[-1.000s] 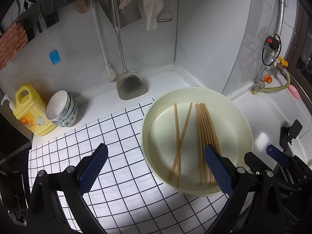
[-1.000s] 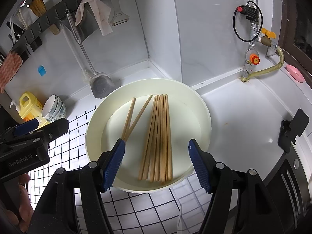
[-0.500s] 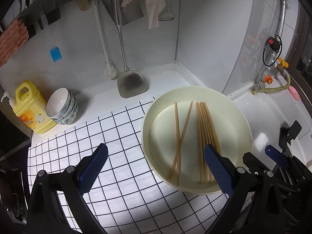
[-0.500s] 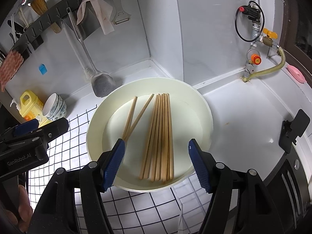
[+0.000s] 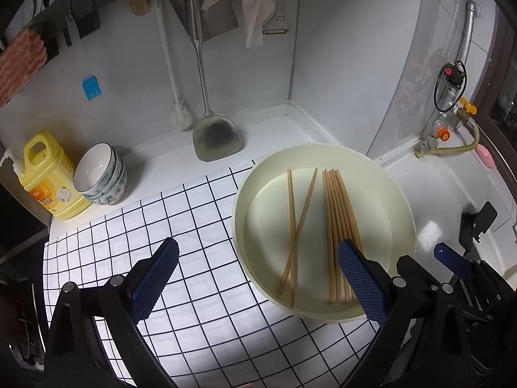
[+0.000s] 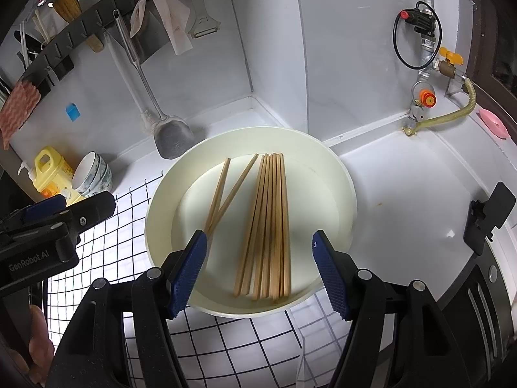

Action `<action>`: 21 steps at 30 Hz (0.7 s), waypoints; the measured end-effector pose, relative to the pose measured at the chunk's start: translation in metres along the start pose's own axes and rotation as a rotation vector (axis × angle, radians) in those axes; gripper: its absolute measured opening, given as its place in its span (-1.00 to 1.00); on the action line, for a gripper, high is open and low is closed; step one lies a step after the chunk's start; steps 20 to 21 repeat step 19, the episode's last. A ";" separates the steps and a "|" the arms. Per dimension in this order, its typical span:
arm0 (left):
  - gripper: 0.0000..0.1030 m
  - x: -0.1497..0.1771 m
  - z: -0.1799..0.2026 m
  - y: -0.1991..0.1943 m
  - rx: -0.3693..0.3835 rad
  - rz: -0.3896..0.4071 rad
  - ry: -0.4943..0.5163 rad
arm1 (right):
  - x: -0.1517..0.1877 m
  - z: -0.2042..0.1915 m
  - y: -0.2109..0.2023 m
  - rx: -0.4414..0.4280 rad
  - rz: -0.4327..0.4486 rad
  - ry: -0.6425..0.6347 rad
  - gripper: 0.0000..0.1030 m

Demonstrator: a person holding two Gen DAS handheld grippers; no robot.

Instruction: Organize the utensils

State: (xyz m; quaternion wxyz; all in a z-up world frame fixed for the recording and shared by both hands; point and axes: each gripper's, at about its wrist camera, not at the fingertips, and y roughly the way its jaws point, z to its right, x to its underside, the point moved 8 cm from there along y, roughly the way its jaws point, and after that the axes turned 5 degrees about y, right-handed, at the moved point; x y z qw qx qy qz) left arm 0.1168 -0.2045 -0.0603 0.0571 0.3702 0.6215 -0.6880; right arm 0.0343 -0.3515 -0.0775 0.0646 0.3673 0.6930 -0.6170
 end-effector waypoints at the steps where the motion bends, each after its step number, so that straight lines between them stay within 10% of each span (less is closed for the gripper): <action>1: 0.88 0.000 0.000 0.000 0.001 -0.001 0.000 | 0.000 0.000 0.000 -0.001 0.000 -0.001 0.26; 21: 0.88 0.002 -0.001 0.002 -0.010 -0.007 0.001 | 0.000 0.000 0.001 -0.003 -0.005 -0.003 0.26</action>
